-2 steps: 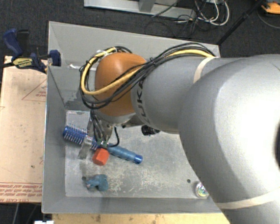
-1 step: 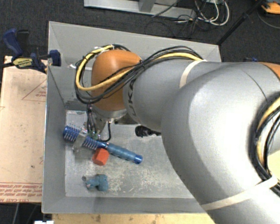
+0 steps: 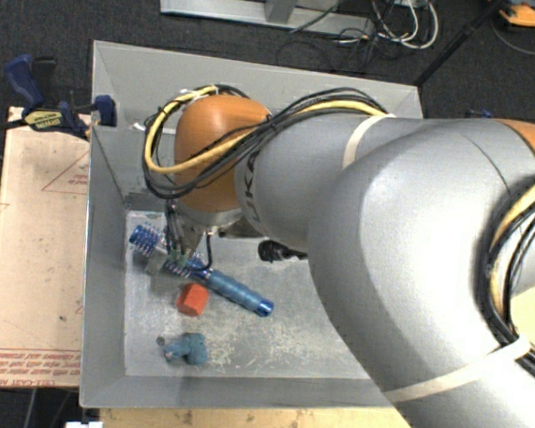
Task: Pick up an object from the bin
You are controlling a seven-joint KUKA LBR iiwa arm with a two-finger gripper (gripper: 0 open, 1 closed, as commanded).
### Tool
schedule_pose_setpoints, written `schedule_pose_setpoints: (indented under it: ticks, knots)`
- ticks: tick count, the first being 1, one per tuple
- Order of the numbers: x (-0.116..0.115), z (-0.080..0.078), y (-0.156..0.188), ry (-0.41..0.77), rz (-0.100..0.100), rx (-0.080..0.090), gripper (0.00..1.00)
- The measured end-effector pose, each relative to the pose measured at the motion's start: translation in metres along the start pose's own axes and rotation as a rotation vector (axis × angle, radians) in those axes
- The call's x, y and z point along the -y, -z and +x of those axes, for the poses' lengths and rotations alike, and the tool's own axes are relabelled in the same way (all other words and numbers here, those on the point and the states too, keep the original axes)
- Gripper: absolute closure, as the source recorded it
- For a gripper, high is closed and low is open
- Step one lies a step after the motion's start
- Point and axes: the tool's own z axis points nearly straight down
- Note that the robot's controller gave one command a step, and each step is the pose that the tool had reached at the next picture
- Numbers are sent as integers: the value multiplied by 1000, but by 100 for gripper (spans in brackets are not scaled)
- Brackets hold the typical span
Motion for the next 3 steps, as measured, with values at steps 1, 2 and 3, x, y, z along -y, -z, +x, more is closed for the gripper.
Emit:
schedule_pose_setpoints:
  ticks: [1, 2, 3]
  knots:
    - [-38, -22, -1, -99, 0, 2, 100]
    - [-25, -23, 46, -21, -1, 5, 100]
    - [-29, -29, 130, -13, -6, 8, 100]
